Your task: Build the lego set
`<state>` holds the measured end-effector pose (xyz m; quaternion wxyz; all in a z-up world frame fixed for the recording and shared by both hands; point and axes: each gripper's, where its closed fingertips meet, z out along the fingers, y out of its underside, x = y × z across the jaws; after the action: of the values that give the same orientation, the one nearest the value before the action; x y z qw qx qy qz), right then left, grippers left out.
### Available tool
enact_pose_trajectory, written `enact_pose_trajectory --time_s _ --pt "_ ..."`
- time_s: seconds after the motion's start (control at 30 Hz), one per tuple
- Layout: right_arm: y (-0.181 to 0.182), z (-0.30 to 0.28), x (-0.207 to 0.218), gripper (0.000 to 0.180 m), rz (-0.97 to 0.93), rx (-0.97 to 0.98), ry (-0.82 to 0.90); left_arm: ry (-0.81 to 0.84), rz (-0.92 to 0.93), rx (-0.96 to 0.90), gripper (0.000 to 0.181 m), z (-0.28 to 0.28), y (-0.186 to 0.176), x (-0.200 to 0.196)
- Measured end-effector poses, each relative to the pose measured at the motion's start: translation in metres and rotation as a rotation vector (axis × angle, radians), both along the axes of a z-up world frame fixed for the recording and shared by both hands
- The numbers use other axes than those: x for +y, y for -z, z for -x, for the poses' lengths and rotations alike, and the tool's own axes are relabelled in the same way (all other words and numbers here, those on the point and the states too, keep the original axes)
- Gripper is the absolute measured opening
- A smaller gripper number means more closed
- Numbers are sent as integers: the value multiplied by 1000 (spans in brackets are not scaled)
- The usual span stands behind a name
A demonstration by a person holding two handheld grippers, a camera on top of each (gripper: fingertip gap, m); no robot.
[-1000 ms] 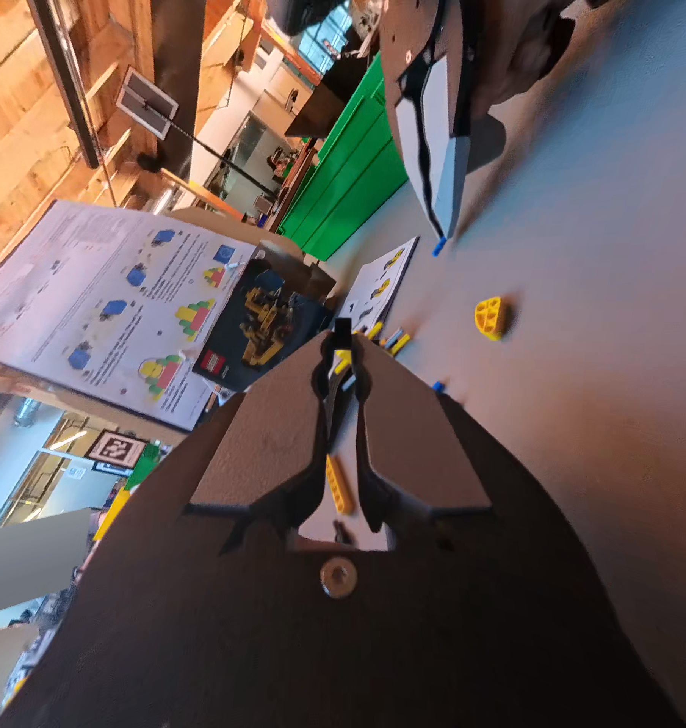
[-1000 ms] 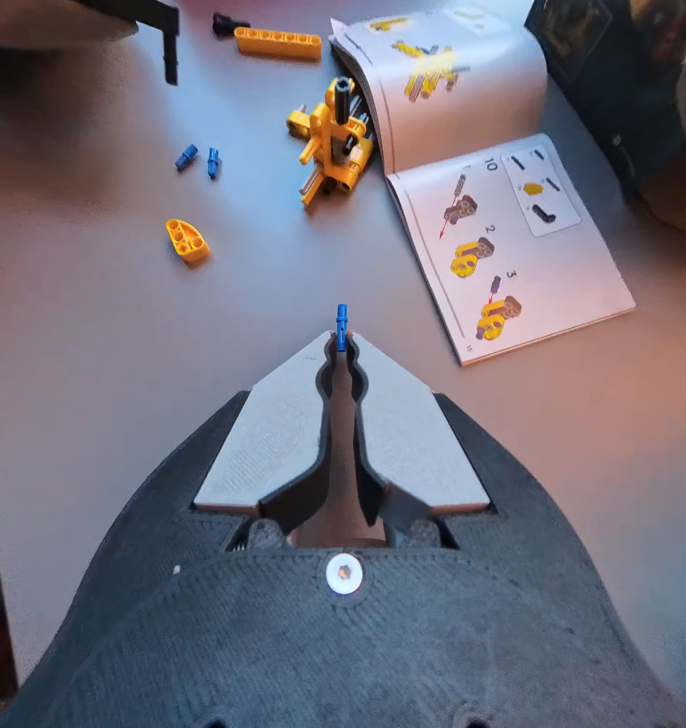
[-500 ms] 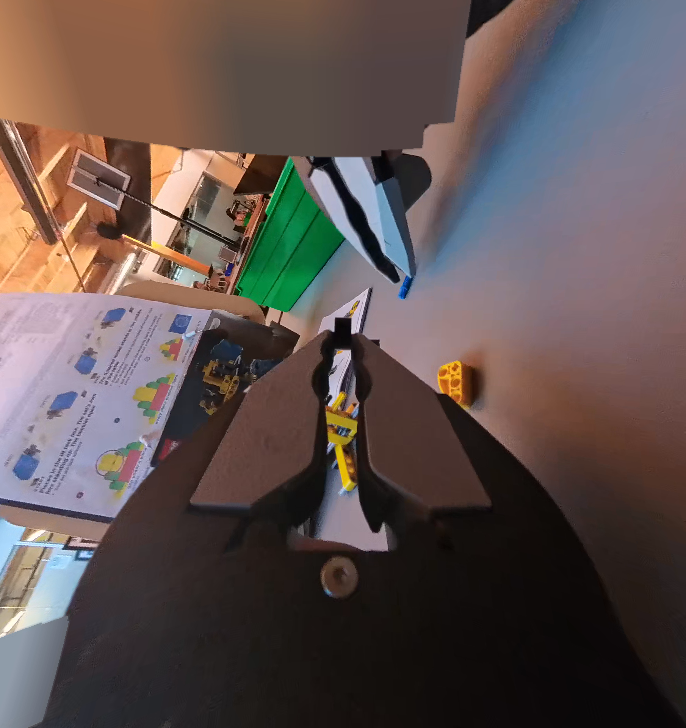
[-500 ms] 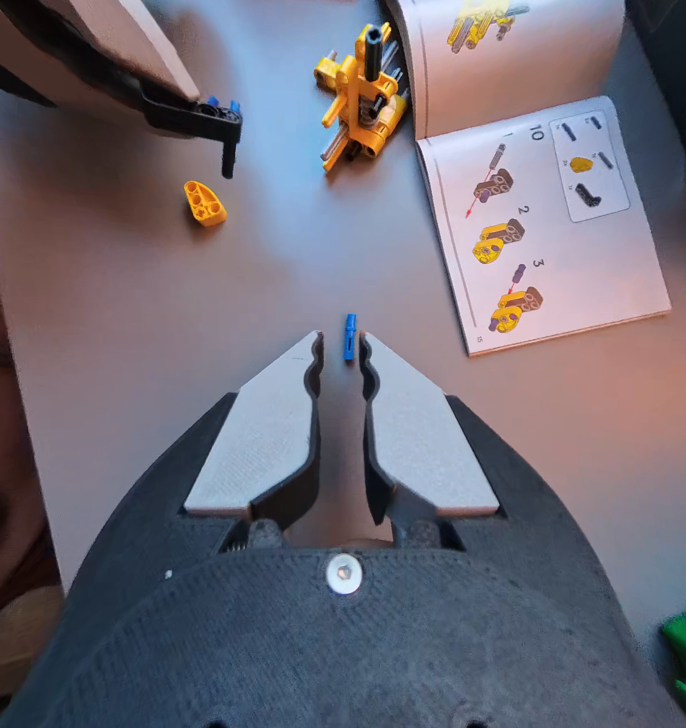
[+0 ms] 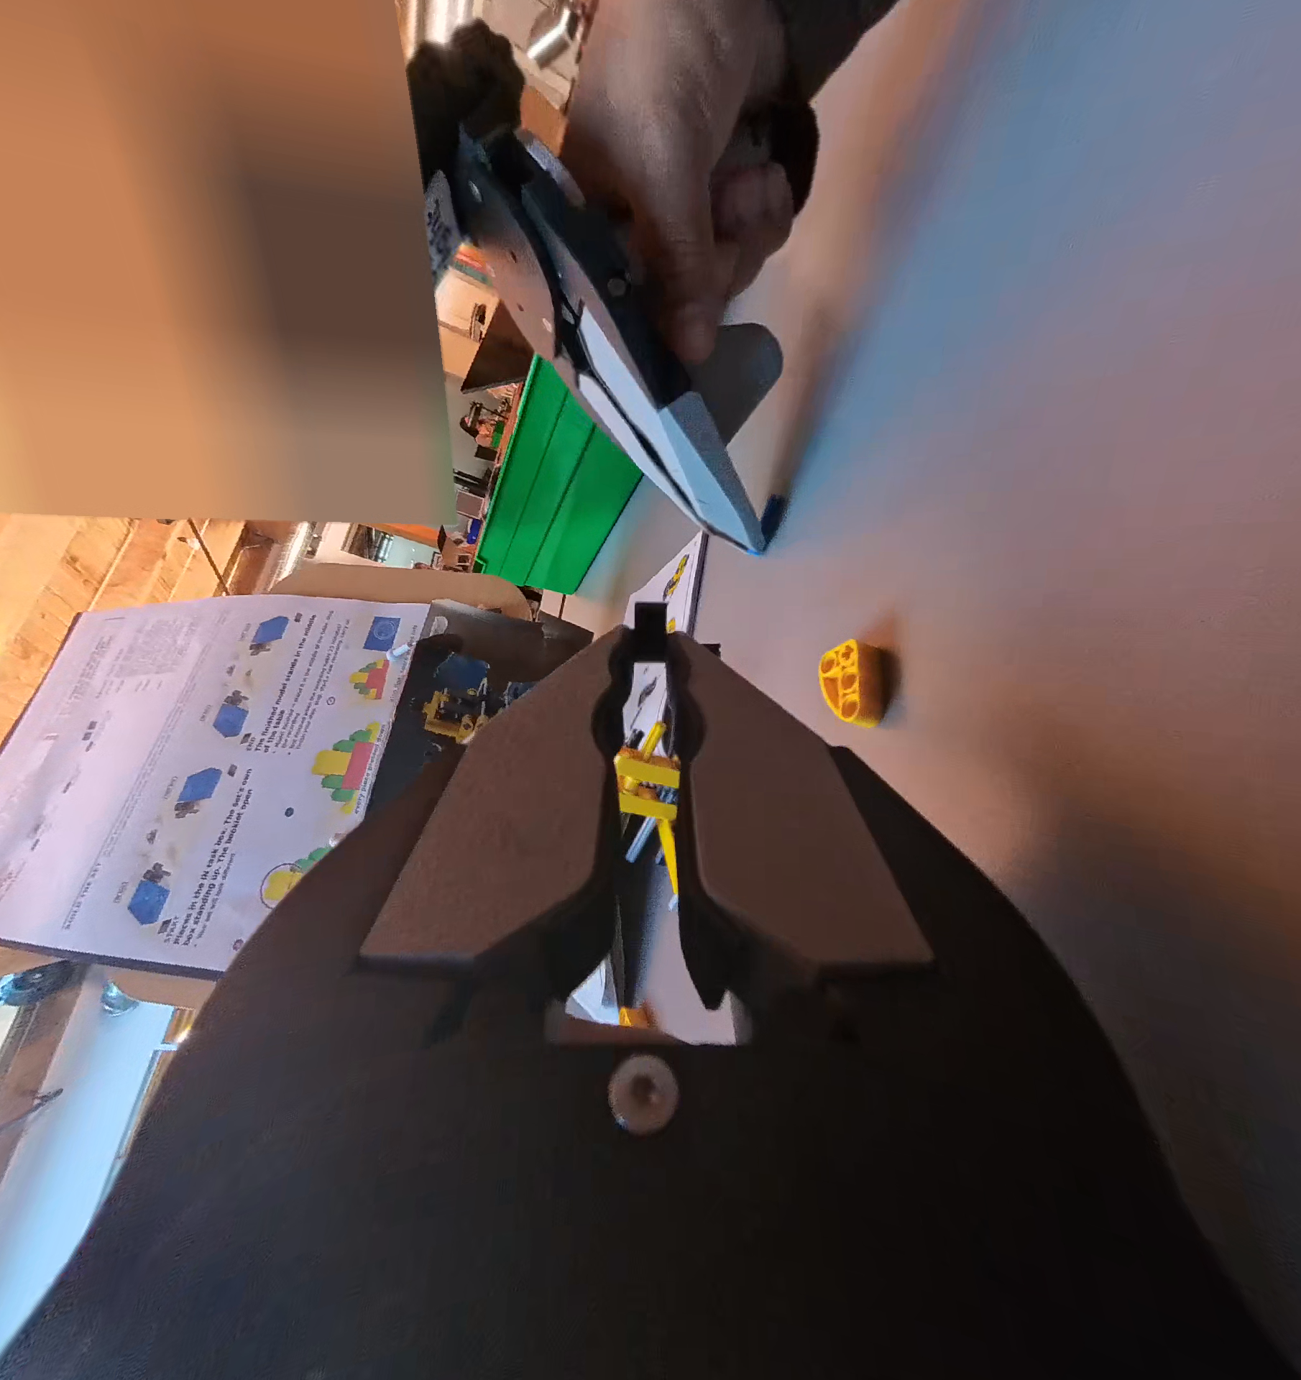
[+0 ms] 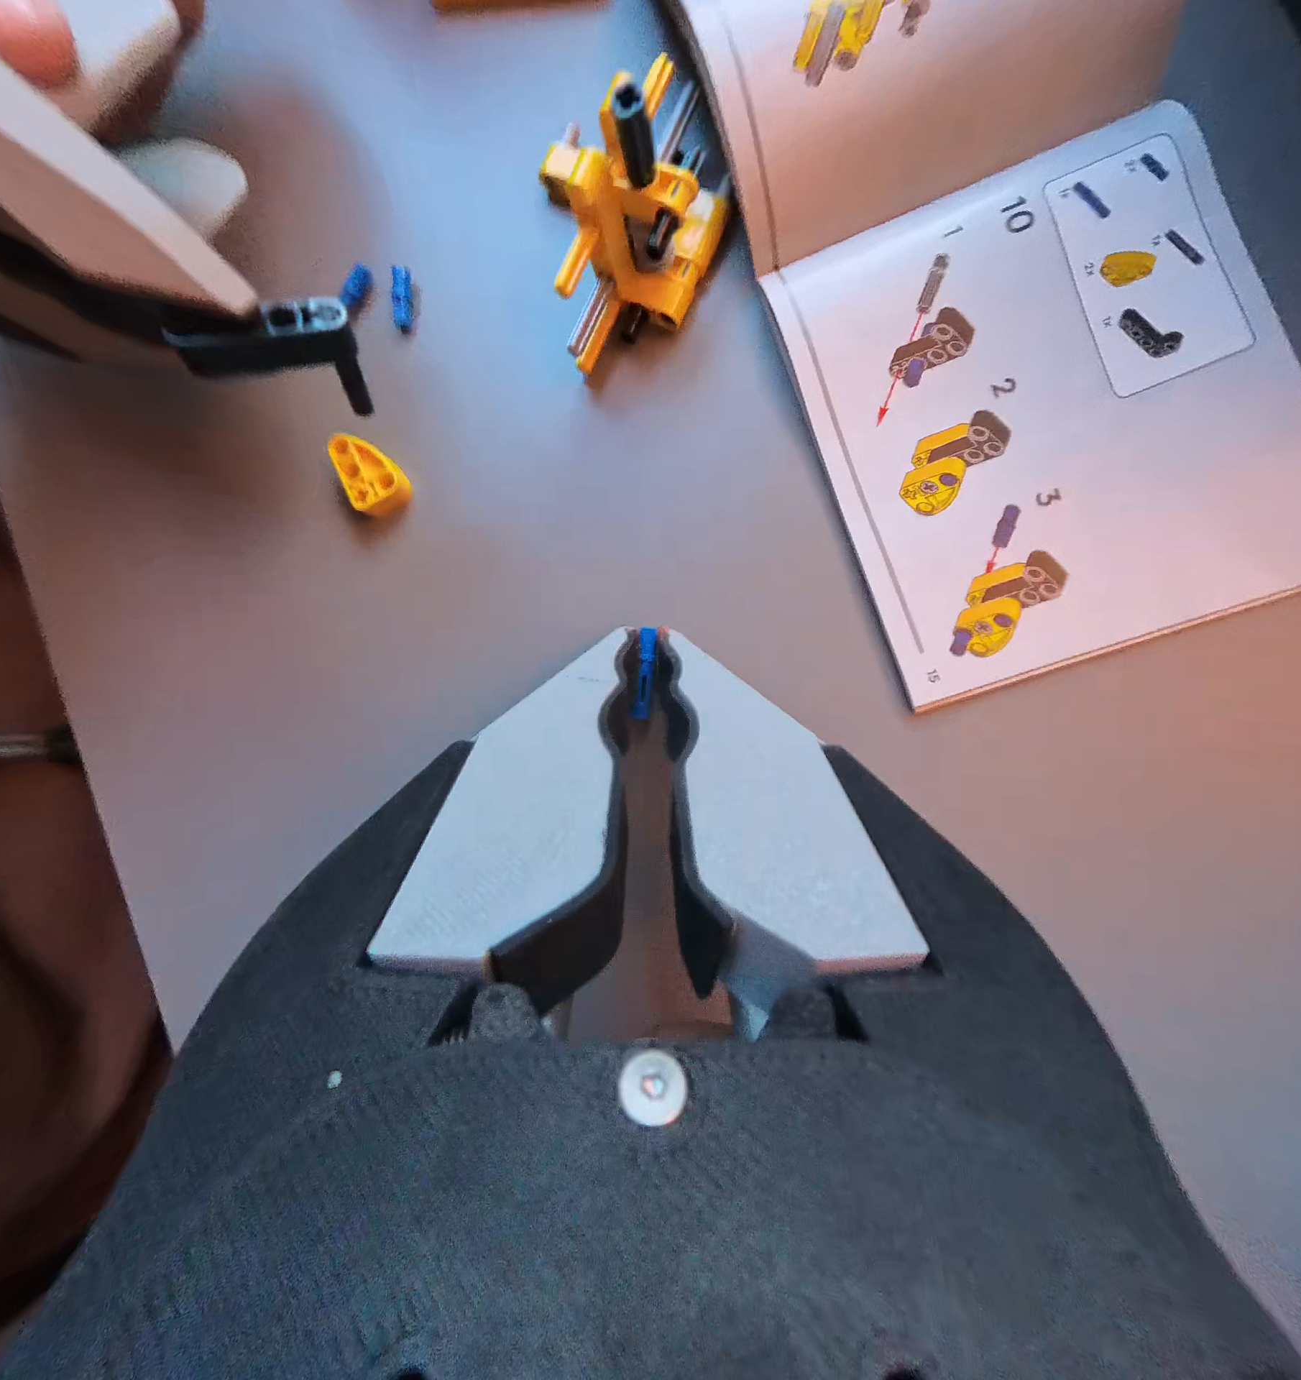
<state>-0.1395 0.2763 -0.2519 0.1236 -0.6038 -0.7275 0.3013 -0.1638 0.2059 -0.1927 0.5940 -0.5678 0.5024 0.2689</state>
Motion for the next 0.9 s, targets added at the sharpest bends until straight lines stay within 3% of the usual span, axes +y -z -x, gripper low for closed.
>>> enact_pose_trajectory --time_s 0.03,0.23,0.37,0.47,0.73,0.9 --pt "0 1 -1 1 29 21 18 4 -3 0 5 -1 0 0" --pt "-15 2 -4 16 3 150 -30 46 -26 -71 5 -7 -9 1" --pt "-56 11 -45 23 198 345 -255 97 -45 -132 5 -16 -19 0" --pt "-71 5 -71 25 380 374 -416 135 -65 -179 5 -22 -28 -3" --pt "-104 -14 -97 16 782 385 -599 320 -103 -349 5 -40 -58 -26" --pt "-111 -10 -100 14 857 398 -580 317 -122 -352 5 -38 -61 -27"
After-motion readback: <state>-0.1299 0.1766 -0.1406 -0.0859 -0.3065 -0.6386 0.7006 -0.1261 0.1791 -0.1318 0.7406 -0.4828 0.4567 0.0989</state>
